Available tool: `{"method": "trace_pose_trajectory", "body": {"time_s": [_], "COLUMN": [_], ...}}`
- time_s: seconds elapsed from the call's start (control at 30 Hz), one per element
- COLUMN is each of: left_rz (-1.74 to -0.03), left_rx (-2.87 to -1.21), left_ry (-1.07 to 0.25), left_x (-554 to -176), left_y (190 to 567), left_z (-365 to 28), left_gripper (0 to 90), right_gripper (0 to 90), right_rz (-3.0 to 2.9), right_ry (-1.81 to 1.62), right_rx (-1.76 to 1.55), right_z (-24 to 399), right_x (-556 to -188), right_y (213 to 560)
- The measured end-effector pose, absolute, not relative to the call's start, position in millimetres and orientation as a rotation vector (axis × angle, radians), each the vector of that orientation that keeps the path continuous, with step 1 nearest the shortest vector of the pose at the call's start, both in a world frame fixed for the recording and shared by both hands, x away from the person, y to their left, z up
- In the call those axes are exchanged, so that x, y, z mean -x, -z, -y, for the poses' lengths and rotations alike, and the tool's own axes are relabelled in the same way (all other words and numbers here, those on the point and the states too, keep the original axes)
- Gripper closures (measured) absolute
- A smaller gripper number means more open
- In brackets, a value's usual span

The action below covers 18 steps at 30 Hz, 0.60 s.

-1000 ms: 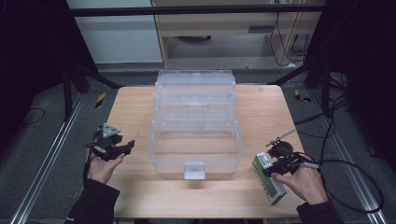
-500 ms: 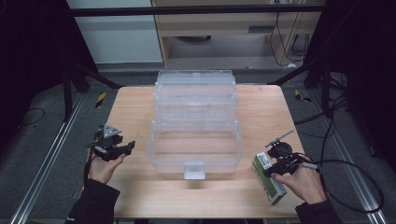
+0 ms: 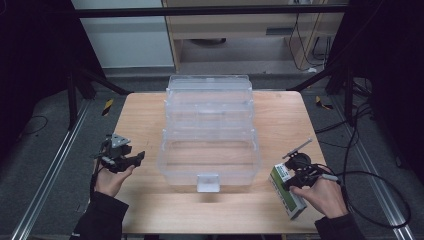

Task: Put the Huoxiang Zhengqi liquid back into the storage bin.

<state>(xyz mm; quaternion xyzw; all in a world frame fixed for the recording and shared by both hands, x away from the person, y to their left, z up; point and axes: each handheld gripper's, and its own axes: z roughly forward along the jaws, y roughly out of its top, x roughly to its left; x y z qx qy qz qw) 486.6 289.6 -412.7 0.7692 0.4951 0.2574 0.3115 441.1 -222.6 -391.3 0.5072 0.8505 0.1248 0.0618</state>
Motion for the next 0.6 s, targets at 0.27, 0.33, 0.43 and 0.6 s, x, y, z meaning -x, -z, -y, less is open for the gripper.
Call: {"method": "trace_pose_trajectory", "body": {"time_s": [0.27, 0.33, 0.43, 0.6], "left_rz": [-1.305, -1.306, -1.305, -1.304], "left_rx": [-2.034, -2.034, -2.033, -2.035], "left_ry": [-0.677, -0.677, -0.678, -0.677], "left_x": [-486.8, -486.7, -486.6, -486.7], "left_y": [413.3, 413.1, 413.0, 413.1], "left_z": [-289.1, -289.2, -289.2, -289.2], "left_gripper": [44.4, 44.4, 44.4, 44.4], "right_gripper": [56.8, 57.1, 57.6, 59.1], "right_rz": [-2.572, -2.572, -2.569, -2.567], "right_ry": [-0.352, -0.349, -0.349, -0.335], "right_rx": [-1.538, -1.544, -1.545, -1.573], "right_z": [221.0, 221.0, 221.2, 221.2], "right_x": [-442.1, -442.3, -442.8, -443.9], "right_y": [393.1, 393.1, 393.4, 392.8]}}
